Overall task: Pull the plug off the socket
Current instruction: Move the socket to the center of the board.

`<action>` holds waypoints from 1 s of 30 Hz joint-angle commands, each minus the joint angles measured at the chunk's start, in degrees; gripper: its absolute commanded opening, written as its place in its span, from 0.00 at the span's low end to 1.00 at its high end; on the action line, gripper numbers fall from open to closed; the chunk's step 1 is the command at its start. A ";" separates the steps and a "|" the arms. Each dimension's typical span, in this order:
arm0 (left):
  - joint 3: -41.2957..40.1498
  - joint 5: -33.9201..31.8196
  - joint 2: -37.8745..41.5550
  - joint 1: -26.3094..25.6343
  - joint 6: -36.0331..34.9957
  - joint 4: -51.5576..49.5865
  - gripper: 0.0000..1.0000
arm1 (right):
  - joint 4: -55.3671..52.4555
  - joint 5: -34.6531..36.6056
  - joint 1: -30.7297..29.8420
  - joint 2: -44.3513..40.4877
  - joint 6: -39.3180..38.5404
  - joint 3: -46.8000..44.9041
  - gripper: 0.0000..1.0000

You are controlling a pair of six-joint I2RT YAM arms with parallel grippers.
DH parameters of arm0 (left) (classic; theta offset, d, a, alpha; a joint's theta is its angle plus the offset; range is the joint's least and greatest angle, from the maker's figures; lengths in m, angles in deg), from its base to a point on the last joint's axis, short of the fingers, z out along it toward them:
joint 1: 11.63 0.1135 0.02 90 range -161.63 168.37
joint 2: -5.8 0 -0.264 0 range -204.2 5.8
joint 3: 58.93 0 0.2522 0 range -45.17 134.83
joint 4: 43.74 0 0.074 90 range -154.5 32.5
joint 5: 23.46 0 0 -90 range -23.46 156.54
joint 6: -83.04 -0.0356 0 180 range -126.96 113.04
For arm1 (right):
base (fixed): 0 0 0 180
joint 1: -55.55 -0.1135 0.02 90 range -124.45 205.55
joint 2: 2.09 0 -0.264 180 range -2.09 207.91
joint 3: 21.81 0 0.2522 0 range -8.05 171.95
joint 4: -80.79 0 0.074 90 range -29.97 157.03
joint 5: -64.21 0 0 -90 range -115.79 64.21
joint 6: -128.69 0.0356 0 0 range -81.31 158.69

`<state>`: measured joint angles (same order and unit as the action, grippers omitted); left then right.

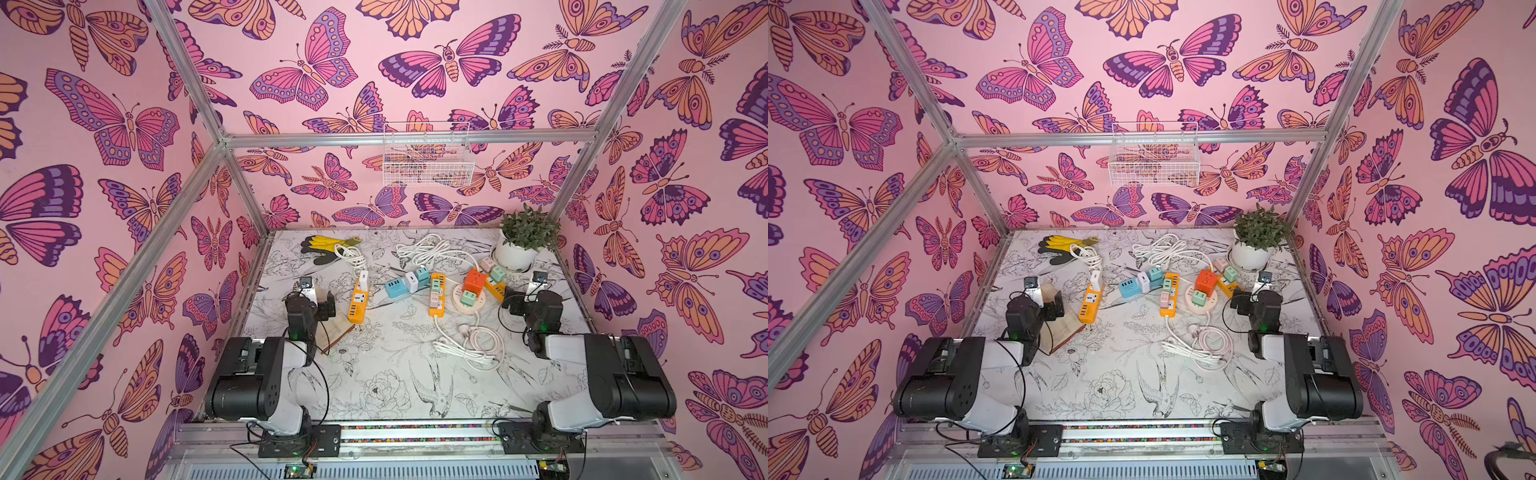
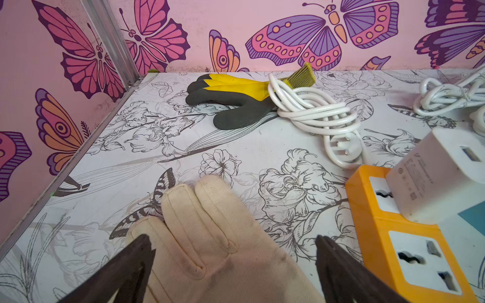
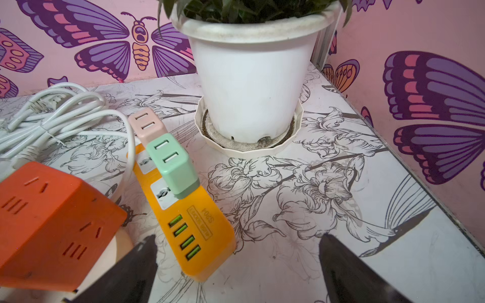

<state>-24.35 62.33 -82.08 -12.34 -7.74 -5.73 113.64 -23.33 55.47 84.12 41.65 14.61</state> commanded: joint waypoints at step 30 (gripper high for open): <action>1.66 -7.85 29.70 -5.48 2.77 -22.12 1.00 | -27.67 -0.47 0.08 -23.18 2.04 7.64 0.99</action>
<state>-24.99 58.77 -64.31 -15.94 -7.56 -17.32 98.93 -23.33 55.47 70.20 42.07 16.58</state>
